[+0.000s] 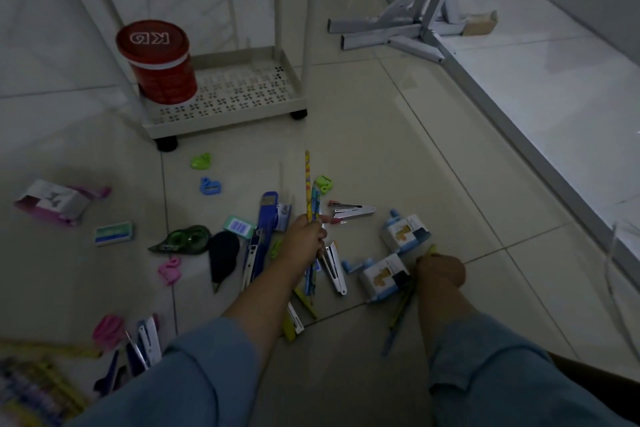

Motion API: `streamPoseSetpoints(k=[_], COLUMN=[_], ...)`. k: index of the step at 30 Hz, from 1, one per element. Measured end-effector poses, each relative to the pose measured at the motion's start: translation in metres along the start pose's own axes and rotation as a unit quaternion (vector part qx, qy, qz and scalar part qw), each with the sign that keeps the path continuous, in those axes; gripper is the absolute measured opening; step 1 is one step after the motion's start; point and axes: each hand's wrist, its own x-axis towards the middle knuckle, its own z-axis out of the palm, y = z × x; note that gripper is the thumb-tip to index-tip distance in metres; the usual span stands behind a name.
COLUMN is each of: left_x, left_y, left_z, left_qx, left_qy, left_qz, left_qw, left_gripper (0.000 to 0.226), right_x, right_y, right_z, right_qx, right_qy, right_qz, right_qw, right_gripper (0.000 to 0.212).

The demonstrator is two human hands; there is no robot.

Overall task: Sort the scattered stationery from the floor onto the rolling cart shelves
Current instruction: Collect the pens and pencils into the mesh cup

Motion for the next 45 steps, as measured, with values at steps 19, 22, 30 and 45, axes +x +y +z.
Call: streamPoseSetpoints(k=[19, 22, 30, 45], left_x=[-0.021, -0.034, -0.064, -0.176], left_y=[0.035, 0.035, 0.027, -0.058], left_z=[-0.047, -0.067, -0.116, -0.267], left_qx=[-0.135, -0.162, -0.184, 0.082], left_qy=[-0.017, -0.003, 0.086, 0.630], left_qz=[-0.001, -0.004, 0.004, -0.234], left_qw=[0.991, 0.987, 0.979, 0.736], left_gripper=[0.031, 0.026, 0.031, 0.078], right_x=[-0.106, -0.127, -0.189, -0.251], right_y=[-0.147, -0.146, -0.148, -0.110], right_z=[0.040, 0.074, 0.130, 0.181], right_qx=[0.226, 0.229, 0.269, 0.066], right_qy=[-0.329, -0.380, -0.406, -0.566], right_qz=[-0.258, -0.218, -0.202, -0.174], right_qw=[0.880, 0.869, 0.850, 0.803], right_gripper=[0.032, 0.034, 0.042, 0.036])
